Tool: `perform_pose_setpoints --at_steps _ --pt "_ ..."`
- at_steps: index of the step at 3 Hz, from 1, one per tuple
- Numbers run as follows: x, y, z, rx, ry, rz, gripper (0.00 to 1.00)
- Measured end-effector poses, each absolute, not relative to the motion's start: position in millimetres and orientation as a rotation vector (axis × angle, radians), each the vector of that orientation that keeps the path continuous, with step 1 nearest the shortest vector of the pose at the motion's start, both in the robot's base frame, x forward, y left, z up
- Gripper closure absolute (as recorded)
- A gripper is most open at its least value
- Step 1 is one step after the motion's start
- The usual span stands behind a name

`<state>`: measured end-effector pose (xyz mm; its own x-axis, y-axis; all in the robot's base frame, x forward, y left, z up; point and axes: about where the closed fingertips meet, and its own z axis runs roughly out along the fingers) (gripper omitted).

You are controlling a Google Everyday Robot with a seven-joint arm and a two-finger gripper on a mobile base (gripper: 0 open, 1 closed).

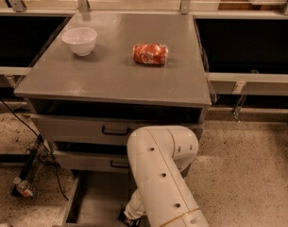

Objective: Pick rxbar chocolate from bottom drawer and place on counter

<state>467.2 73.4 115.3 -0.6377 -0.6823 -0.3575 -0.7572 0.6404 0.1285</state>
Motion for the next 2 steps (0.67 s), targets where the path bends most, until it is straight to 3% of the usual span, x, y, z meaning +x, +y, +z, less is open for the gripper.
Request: perform_pose_setpoints --at_steps 2 --pt "469.5 71.9 136.2 -1.181 2.549 0.373 1.00"
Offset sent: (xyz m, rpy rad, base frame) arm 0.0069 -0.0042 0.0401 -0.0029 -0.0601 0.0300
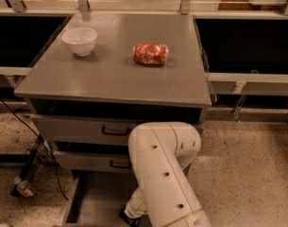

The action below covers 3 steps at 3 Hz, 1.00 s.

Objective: Pick rxbar chocolate from bottom drawer and place on counter

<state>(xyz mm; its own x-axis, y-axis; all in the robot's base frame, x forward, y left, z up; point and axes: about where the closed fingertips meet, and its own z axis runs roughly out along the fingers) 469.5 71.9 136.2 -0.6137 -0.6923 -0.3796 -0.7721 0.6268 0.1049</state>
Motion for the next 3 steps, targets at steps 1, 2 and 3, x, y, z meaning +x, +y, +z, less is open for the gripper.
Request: perform_pose_setpoints --at_steps 1,2,3 --pt "474.0 77.7 179.3 -1.196 2.466 0.326 1.00" --pt "468.8 70.5 221.2 -1.221 2.390 0.245 1.00" --pt "468.8 70.5 221.2 -1.221 2.390 0.245 0.97"
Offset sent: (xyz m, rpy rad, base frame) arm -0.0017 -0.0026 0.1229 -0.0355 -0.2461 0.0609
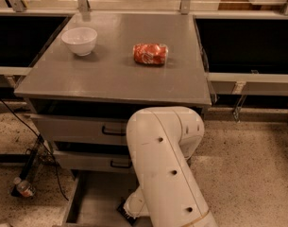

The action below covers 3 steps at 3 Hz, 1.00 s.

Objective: Pick rxbar chocolate from bottom drawer and place on counter

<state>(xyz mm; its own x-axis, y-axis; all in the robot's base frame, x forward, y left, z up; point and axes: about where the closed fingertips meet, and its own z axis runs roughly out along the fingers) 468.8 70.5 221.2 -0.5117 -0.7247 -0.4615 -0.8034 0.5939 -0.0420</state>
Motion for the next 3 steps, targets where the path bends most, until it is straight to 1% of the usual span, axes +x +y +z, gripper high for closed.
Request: perform_pose_setpoints --at_steps 2,3 --pt "468.8 70.5 221.1 -1.221 2.390 0.246 0.50" --pt "468.8 70.5 221.1 -1.221 2.390 0.246 0.28"
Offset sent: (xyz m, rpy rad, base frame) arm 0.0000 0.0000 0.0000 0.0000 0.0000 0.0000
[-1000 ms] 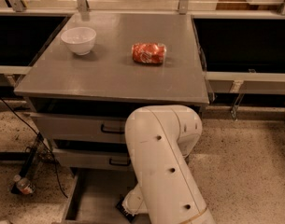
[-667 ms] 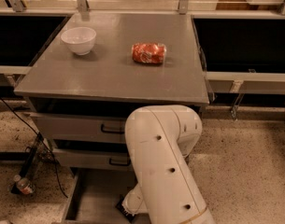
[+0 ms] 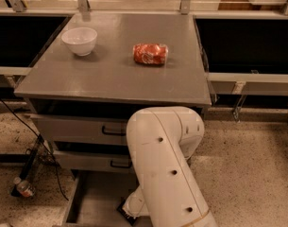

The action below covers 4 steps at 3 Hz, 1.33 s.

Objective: Pick rxbar chocolate from bottom drawer and place on counter

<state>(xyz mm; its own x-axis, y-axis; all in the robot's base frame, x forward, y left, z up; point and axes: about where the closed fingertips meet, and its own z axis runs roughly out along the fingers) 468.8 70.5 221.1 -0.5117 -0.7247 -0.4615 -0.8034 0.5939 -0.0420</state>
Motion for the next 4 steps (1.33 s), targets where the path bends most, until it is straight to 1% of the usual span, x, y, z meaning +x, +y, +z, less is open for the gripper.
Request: perform_pose_setpoints --at_steps 1,2,4 --pt "468.8 70.5 221.1 -1.221 2.390 0.246 0.03" --pt "468.8 70.6 221.1 -1.221 2.390 0.246 0.00" --pt "472.0 69.6 214.2 -1.187 2.423 0.228 0.00"
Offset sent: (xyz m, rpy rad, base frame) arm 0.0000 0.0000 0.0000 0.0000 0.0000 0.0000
